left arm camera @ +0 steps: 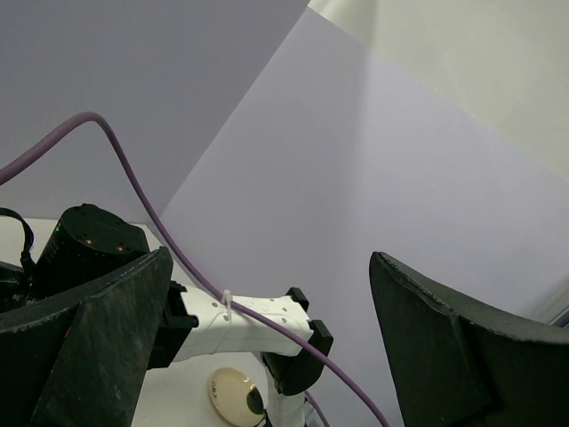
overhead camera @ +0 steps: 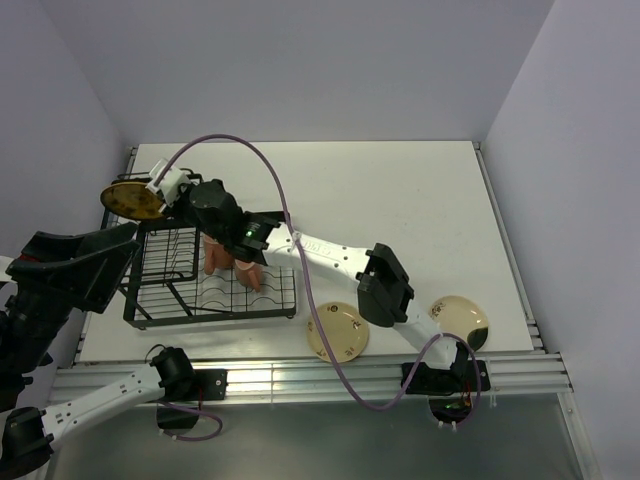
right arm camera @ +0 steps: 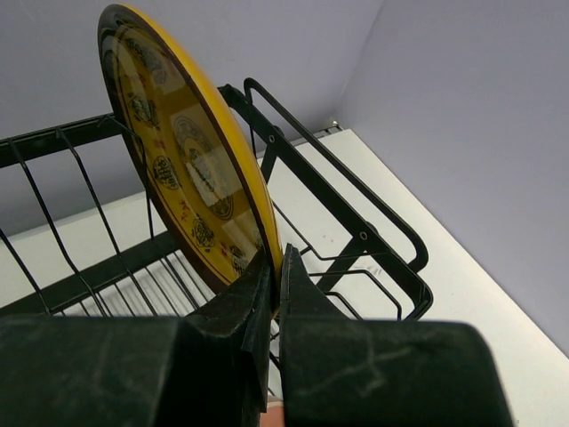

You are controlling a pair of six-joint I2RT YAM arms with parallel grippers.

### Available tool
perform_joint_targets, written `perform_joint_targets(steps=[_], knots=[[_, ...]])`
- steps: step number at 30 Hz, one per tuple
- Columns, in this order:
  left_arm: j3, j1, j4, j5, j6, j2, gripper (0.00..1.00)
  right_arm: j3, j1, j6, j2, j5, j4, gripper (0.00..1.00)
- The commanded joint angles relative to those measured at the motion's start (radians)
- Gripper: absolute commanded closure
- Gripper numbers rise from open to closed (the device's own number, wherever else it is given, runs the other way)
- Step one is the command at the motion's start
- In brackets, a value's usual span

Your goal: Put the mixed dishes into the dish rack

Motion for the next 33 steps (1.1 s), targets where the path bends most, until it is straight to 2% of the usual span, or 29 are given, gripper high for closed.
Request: perform_joint_targets(steps=[1,13,23,25,31,32,33], knots=[[0.025,-0.001,0.004,-0.007,0.012,-0.003,0.01,-0.048,-0.039,-0.016,-0.044,0.019,-0.033,1.0],[0.016,-0.001,0.01,-0.005,0.011,-0.001,0.01,-0.177,-0.083,0.004,-0.136,-0.021,0.016,1.0],[0.018,-0.001,0.007,-0.002,0.011,0.006,0.01,-0.191,-0.091,0.014,-0.137,-0.046,0.016,0.99],[0.016,-0.001,0.009,-0.001,0.009,0.005,0.01,-0.177,-0.089,0.017,-0.128,-0.046,0.012,0.96],[0.015,-0.001,0.003,-0.001,0.011,0.006,0.01,-0.139,-0.088,0.037,-0.11,-0.049,-0.004,0.69],[0.018,-0.001,0.001,-0.001,0.011,0.006,0.01,-0.137,-0.088,0.04,-0.11,-0.046,-0.002,0.6],[0.018,-0.001,-0.001,-0.001,0.011,0.006,0.01,-0.14,-0.088,0.04,-0.11,-0.046,0.001,0.55]])
